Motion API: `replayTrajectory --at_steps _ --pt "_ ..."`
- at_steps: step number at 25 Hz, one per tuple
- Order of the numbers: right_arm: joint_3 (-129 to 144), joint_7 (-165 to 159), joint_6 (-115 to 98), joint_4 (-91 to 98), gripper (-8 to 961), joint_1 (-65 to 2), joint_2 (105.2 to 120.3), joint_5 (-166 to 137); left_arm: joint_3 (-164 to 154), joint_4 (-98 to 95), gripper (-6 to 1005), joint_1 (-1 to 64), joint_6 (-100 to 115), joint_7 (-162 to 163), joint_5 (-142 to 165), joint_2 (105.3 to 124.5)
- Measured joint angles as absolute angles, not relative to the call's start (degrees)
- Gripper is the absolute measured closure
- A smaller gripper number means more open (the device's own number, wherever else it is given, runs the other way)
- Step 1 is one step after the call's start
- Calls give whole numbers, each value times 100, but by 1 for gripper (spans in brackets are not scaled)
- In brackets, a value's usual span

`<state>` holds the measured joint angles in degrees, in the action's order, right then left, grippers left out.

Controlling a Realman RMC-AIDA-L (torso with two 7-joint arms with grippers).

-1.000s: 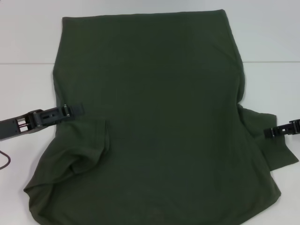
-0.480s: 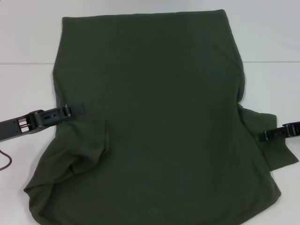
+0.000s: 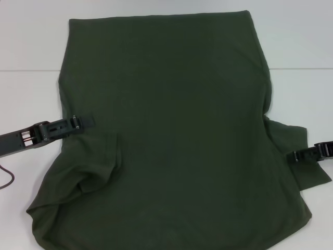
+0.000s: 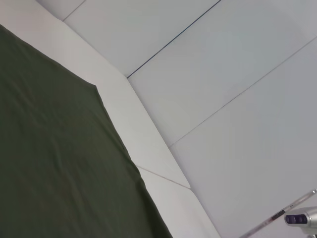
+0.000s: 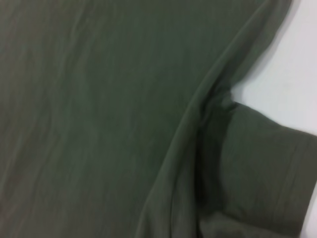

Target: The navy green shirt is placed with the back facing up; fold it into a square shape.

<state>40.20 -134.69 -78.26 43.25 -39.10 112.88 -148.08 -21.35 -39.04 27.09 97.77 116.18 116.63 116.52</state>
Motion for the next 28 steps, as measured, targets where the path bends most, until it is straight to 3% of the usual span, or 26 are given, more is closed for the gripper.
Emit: replayTrajectory --at_steps 18,21,26,28 --pt "3989 -13605 -7673 4228 196 -3967 11307 -14707 -2136 -3902 112 2674 9711 11610 11663 11710" --pt "3988 -13653 -7672 4241 413 -3942 11298 -14726 -2136 -3902 112 2667 9711 11610 11647 11709" --pt "3969 -13676 -7602 4250 652 -3894 11262 -14739 -2136 -3902 112 2654 9730 11610 11579 11707" --pt "3985 -13676 -7549 4236 696 -3875 11260 -14742 -2136 -3900 112 2652 9735 11610 11576 11707"
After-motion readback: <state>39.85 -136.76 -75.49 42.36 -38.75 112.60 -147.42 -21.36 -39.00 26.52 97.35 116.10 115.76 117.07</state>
